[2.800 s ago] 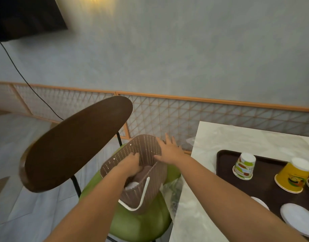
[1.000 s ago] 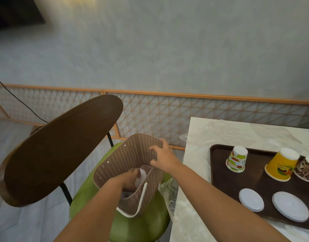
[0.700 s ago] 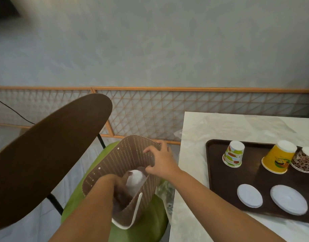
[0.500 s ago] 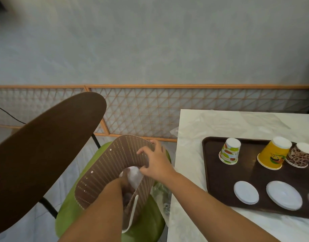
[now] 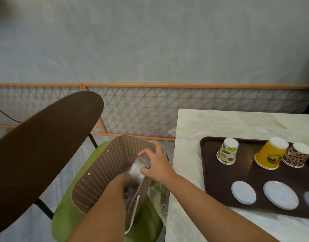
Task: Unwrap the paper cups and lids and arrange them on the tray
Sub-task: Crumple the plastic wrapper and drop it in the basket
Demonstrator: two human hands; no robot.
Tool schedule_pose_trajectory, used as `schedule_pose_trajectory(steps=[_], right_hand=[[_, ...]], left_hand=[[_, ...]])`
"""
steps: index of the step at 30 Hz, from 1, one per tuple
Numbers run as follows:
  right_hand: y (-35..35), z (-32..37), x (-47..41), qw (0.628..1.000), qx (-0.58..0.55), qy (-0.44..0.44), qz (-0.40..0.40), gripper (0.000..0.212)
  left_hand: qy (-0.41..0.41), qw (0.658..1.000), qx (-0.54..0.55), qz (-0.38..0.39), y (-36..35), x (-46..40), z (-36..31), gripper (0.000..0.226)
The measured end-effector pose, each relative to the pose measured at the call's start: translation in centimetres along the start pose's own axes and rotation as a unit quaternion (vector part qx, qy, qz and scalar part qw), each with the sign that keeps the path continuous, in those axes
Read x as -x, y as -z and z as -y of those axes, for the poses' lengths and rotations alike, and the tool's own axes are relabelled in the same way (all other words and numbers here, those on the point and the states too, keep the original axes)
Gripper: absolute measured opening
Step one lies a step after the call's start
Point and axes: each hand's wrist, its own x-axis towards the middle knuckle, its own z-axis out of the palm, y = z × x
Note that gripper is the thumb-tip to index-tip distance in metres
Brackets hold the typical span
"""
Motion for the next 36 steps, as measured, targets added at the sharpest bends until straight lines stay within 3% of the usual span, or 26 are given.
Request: schedule_pose_trajectory(steps=[2,5,8,11,14,16,19,23,26,30,32,36], right_hand=[[0.0,0.1,-0.2,1.000,0.002,-0.007,0.005,0.038],[-0.1,0.3,-0.4,1.000,0.007,-0.007,0.007,0.036],[-0.3,0.5,-0.6,1.000,0.019,0.000,0.008,0.039],[0.0,1.3,-0.9,0.998,0.053,0.028,0.020,0.056],[0.9,2.2,-1.4,0.978,0.161,0.115,0.066,0.086],[1.2,2.7,-1.8,0.963,0.199,0.159,0.083,0.100],[0.3,3.1,-2.1,0.967,0.166,0.180,0.064,0.109],[0.0,3.6,-2.1,0.980,0.078,0.183,-0.008,0.080],[0.9,4.0,-2.2,0.981,0.105,0.160,0.003,0.058],[0.6,4.3,-2.4,0.995,-0.022,0.095,-0.021,0.046],[0.5,4.7,-2.4,0.995,-0.055,0.081,-0.030,0.039],[1.4,6.0,-2.2,0.992,-0.091,0.085,-0.012,0.023]], left_hand=[[-0.066,0.997,-0.044,0.017,0.9,0.3,0.3,0.045],[-0.034,0.993,0.112,-0.019,2.1,2.1,0.1,0.053],[-0.047,0.982,0.177,-0.055,3.7,2.8,0.2,0.048],[-0.129,0.979,0.108,-0.119,5.4,4.4,0.5,0.037],[-0.200,0.961,0.097,-0.167,7.3,5.4,1.0,0.037],[-0.231,0.957,0.089,-0.152,8.5,5.9,1.4,0.038],[-0.293,0.924,0.234,-0.069,9.6,7.6,1.7,0.034],[-0.359,0.887,0.289,-0.030,10.0,9.4,1.9,0.026],[-0.411,0.849,0.331,0.018,10.1,10.2,2.4,0.044],[-0.462,0.848,0.261,0.008,10.7,10.8,2.4,0.043],[-0.482,0.848,0.222,-0.016,10.9,11.2,1.9,0.030],[-0.489,0.851,0.087,-0.168,11.6,12.0,0.4,0.029]])
